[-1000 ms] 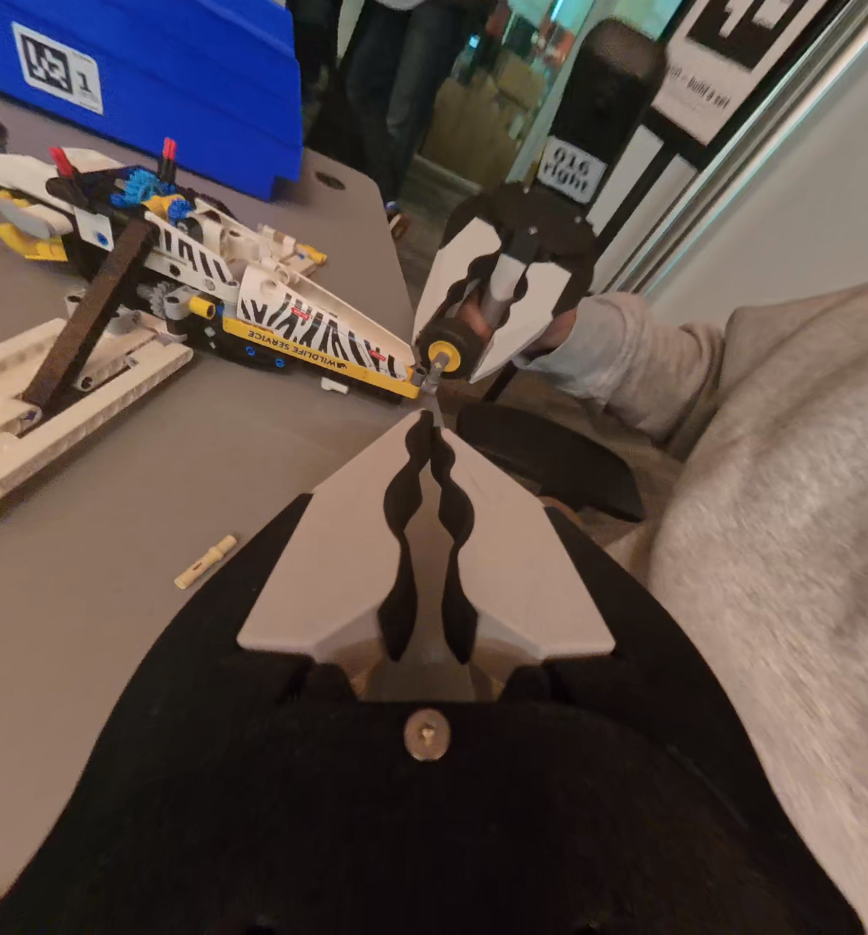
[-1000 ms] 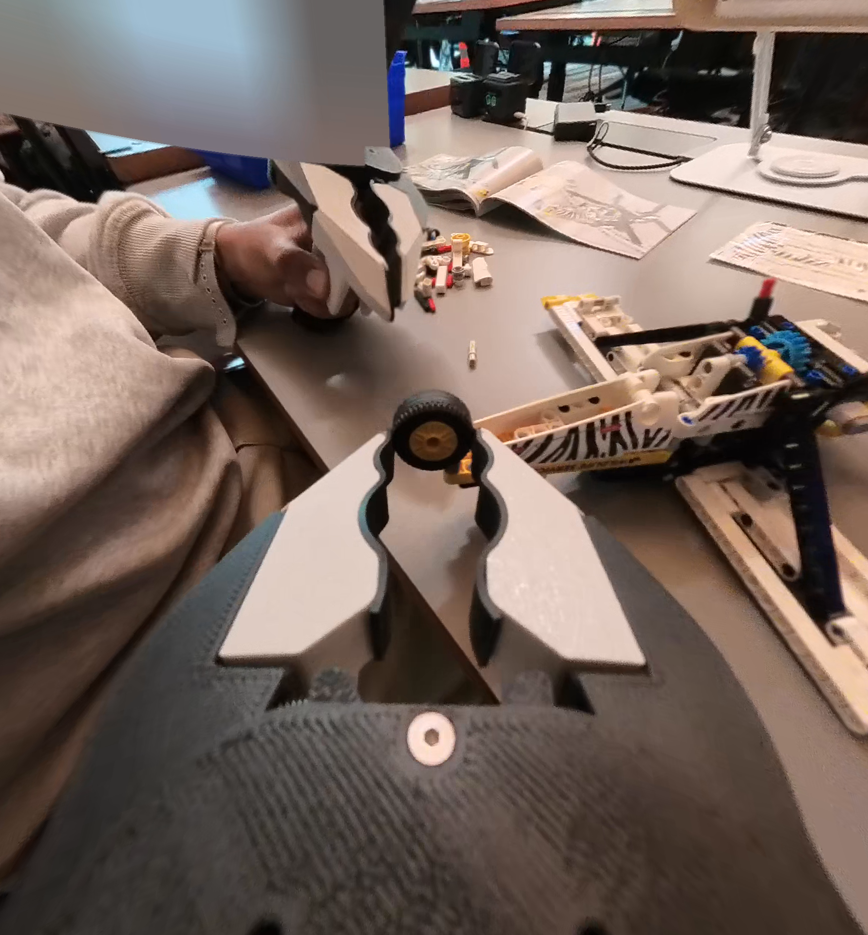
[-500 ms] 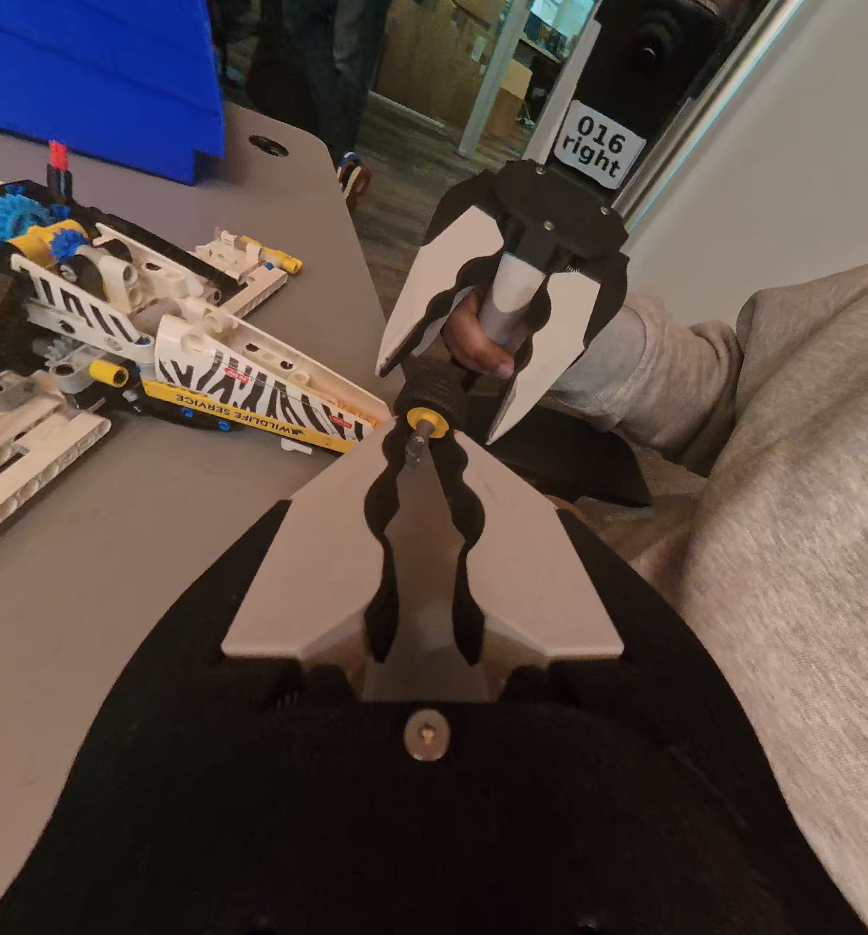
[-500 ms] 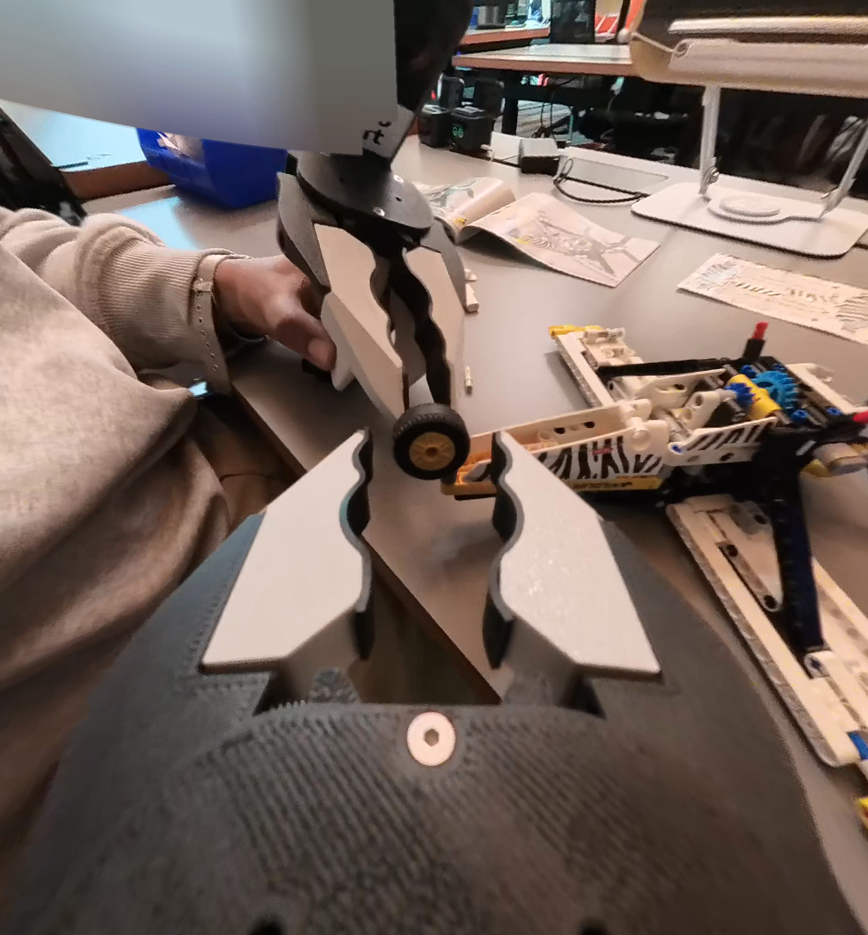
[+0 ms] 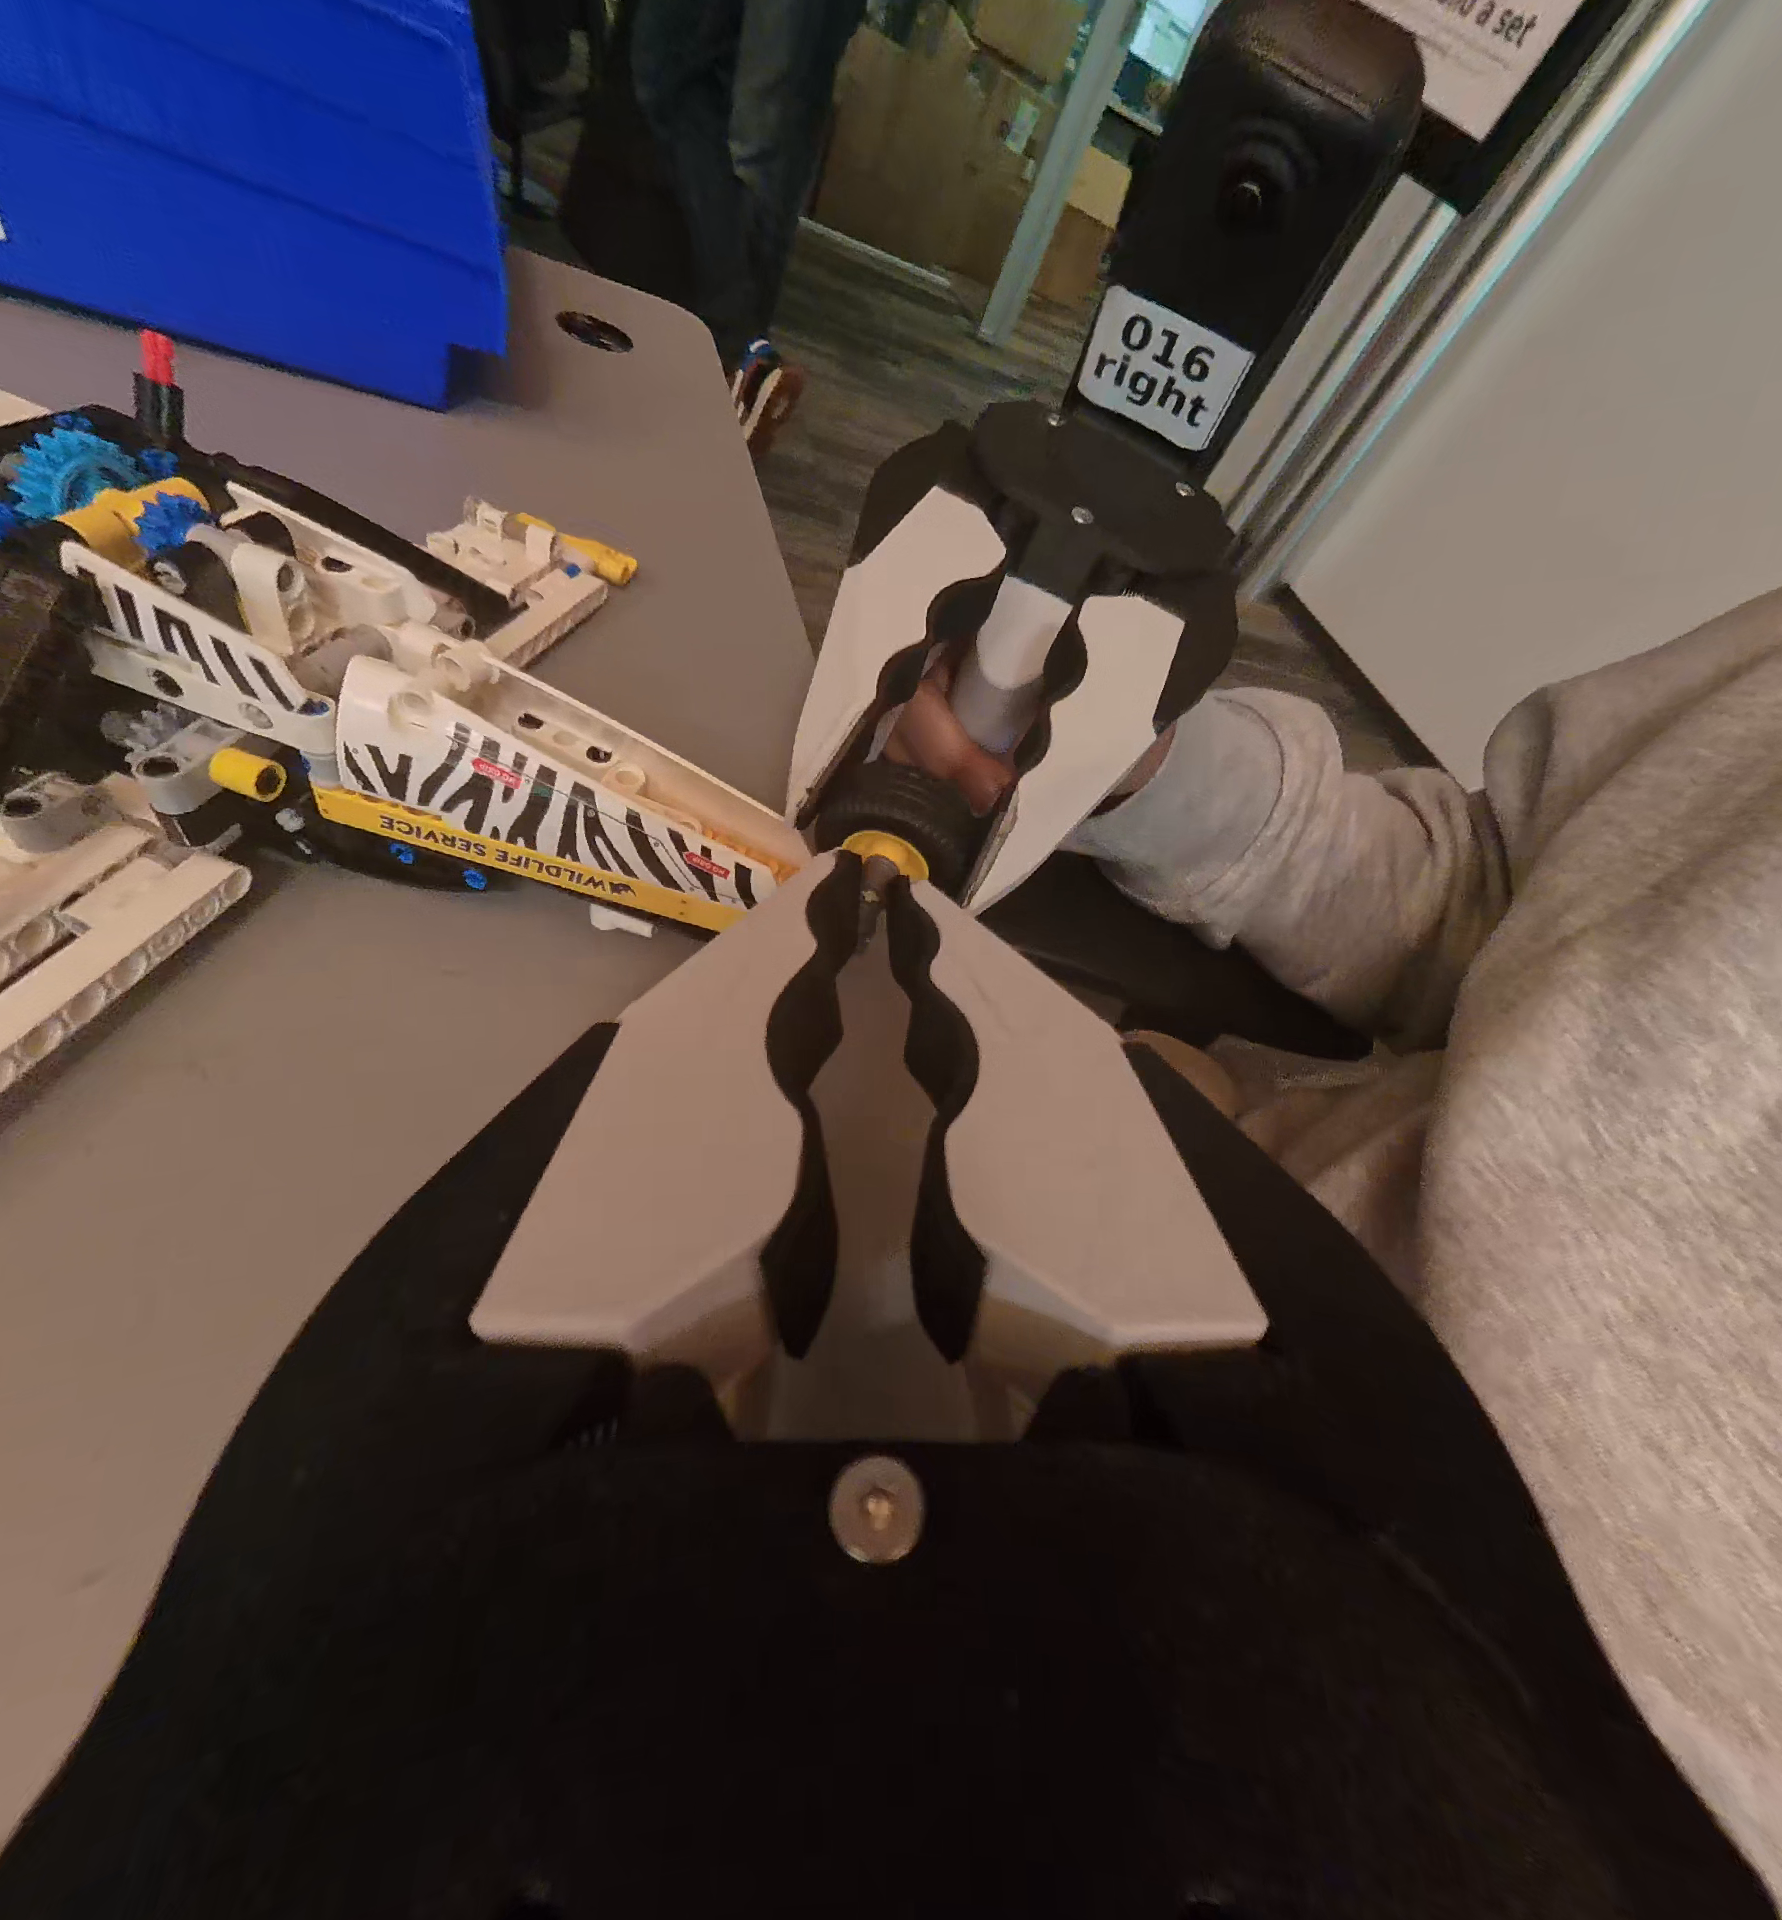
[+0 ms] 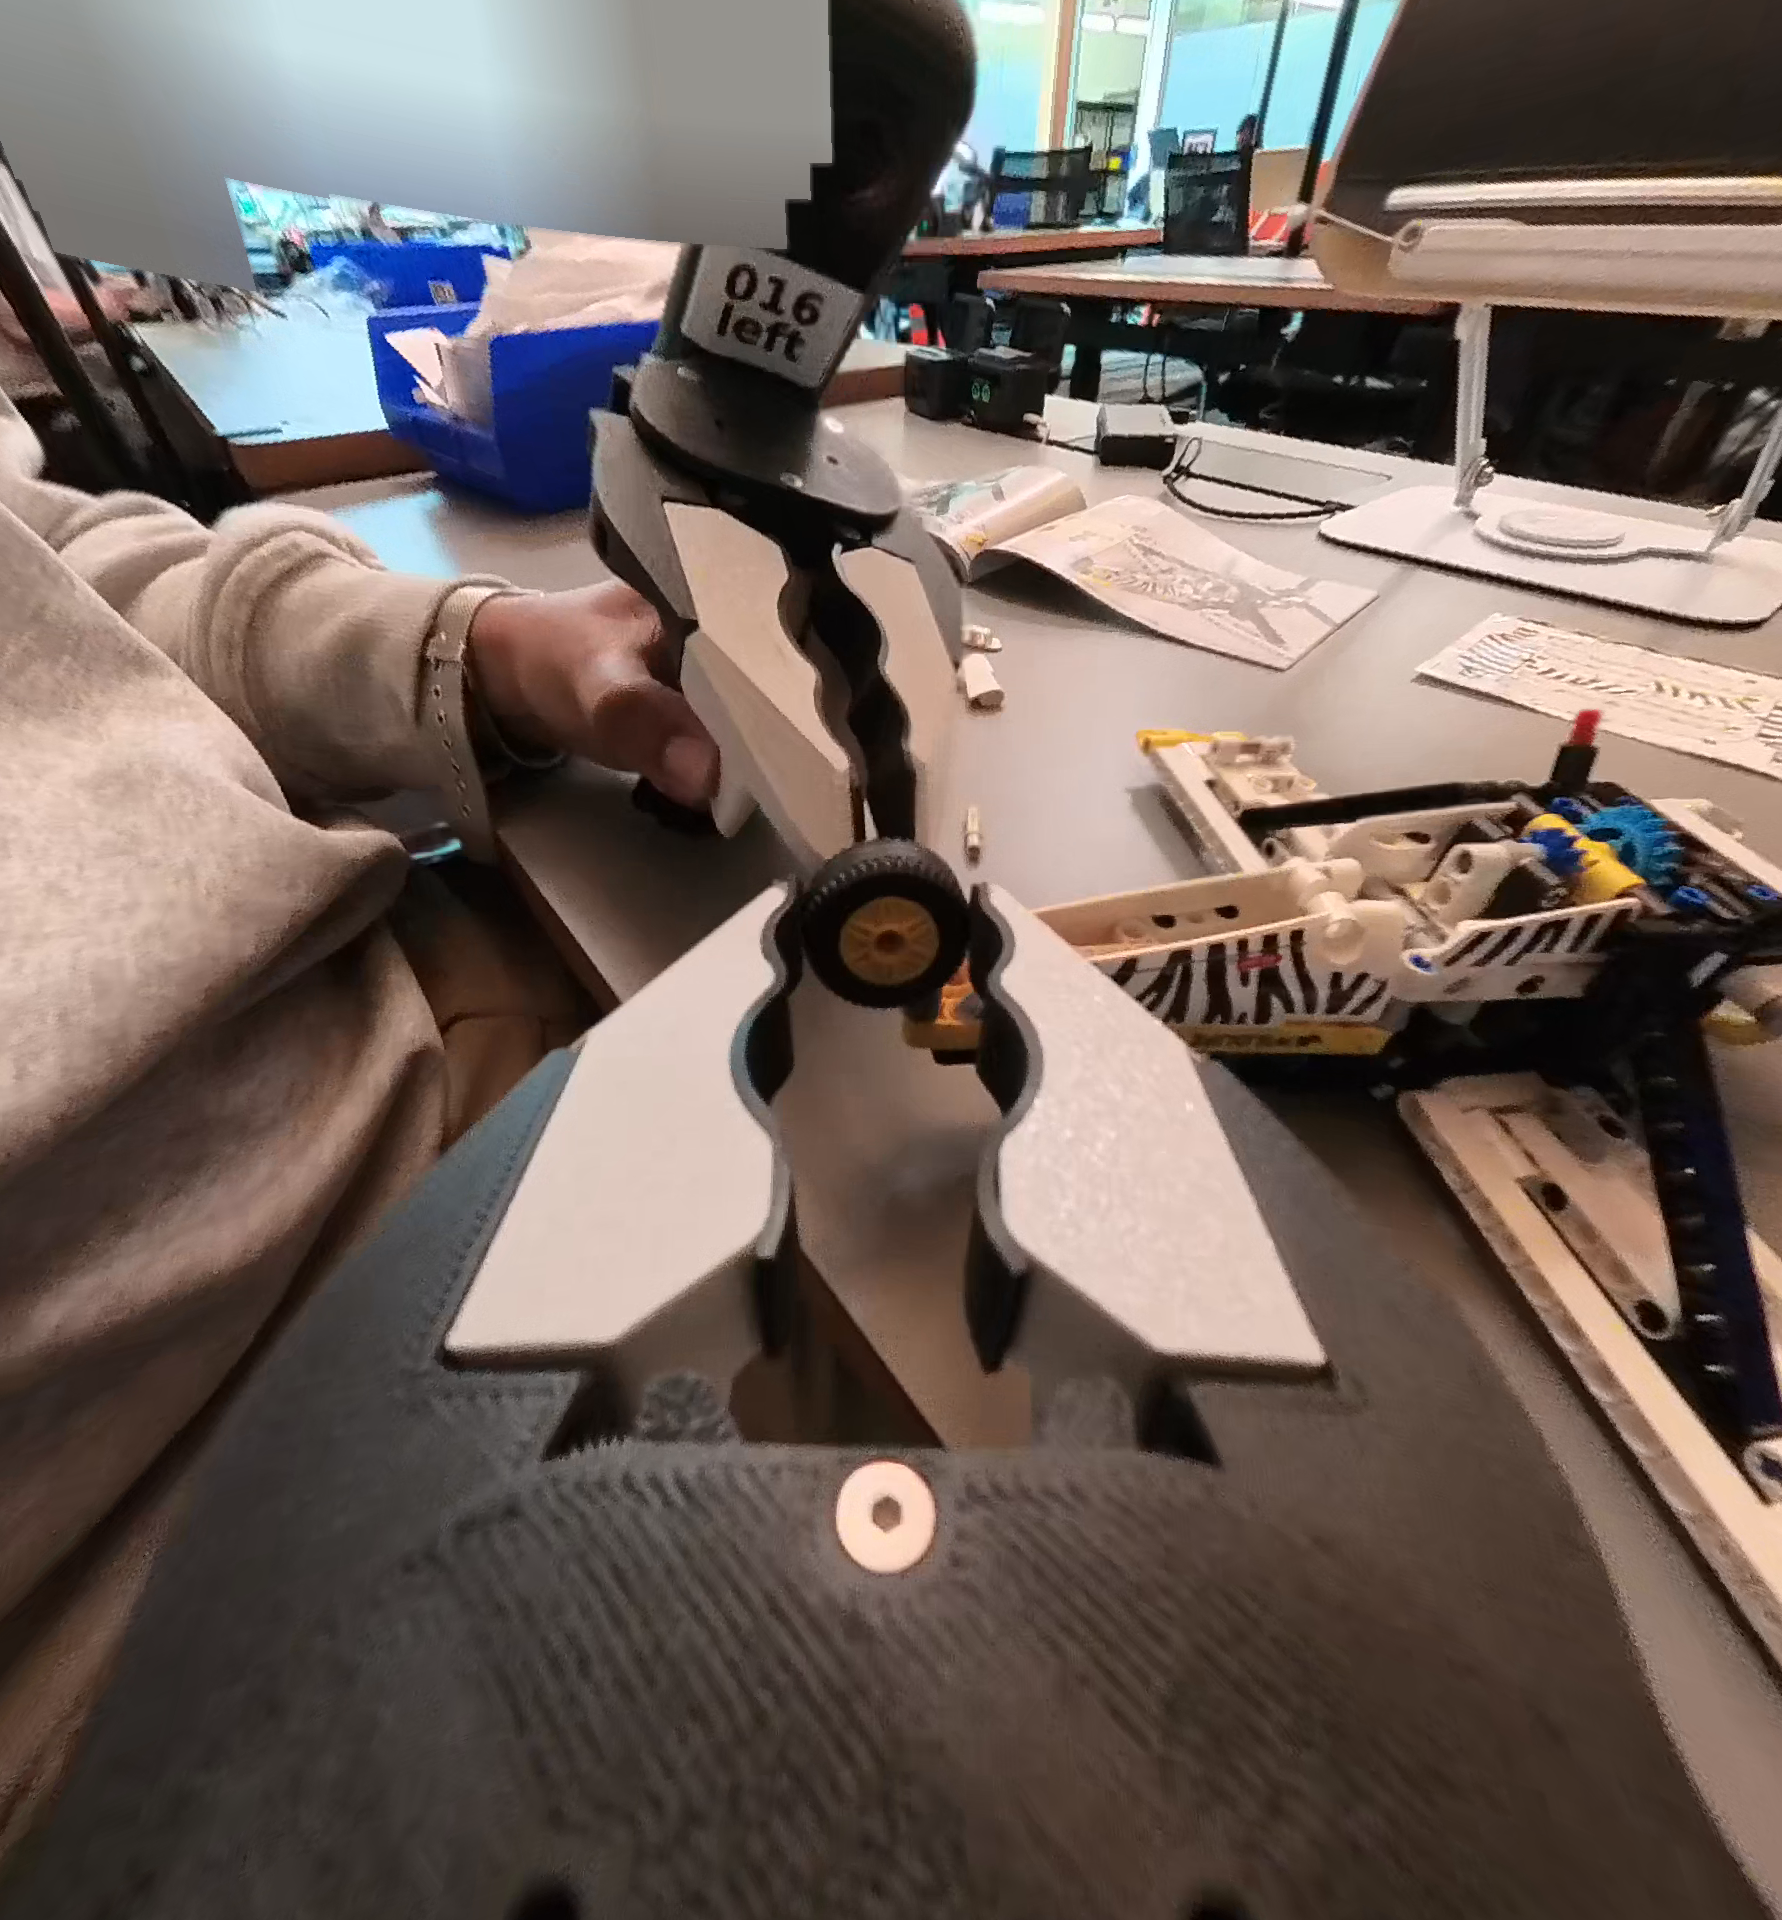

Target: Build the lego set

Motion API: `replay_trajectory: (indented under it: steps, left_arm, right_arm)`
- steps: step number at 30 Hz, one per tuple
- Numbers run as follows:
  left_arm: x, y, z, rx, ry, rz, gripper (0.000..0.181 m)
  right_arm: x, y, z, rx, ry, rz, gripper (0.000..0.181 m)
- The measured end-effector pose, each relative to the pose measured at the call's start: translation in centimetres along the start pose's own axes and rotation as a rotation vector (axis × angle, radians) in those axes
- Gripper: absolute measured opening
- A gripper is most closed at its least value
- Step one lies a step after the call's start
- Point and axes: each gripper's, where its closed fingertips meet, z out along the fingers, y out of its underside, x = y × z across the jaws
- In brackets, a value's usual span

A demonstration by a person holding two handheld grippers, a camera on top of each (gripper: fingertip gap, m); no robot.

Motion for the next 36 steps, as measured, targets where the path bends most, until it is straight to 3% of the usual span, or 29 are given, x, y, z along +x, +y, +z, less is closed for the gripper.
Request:
replay_trajectory:
  steps: [6,10,13,16,22,36]
  left_arm:
    - [-1.0,-0.3,-0.9,0.048,-0.07,-0.037,0.0]
    - [-1.3,-1.0,-3.2,0.143,-0.027,-0.1,0.0]
    - [-0.7,-1.1,-2.6,0.14,0.018,-0.093,0.0]
    - [0.1,-1.1,-1.4,0.112,0.061,-0.073,0.014]
    - [0.1,-0.2,0.5,0.004,0.072,-0.083,0.013]
    - [-0.1,-0.6,1.2,0.009,0.097,-0.11,0.005]
  right_arm:
    - [0.3,0.0,-0.2,0.024,0.011,0.031,0.03]
    - [1.1,-0.9,-2.8,0.134,-0.004,0.098,0.029]
    - [1.2,-0.7,-2.5,0.149,-0.005,0.109,0.029]
    - [0.7,0.2,-1.2,0.12,-0.006,0.086,0.03]
    - [0.6,0.0,-1.3,0.172,-0.019,0.101,0.03]
    - [0.9,0.3,-2.6,0.172,0.0,0.064,0.035]
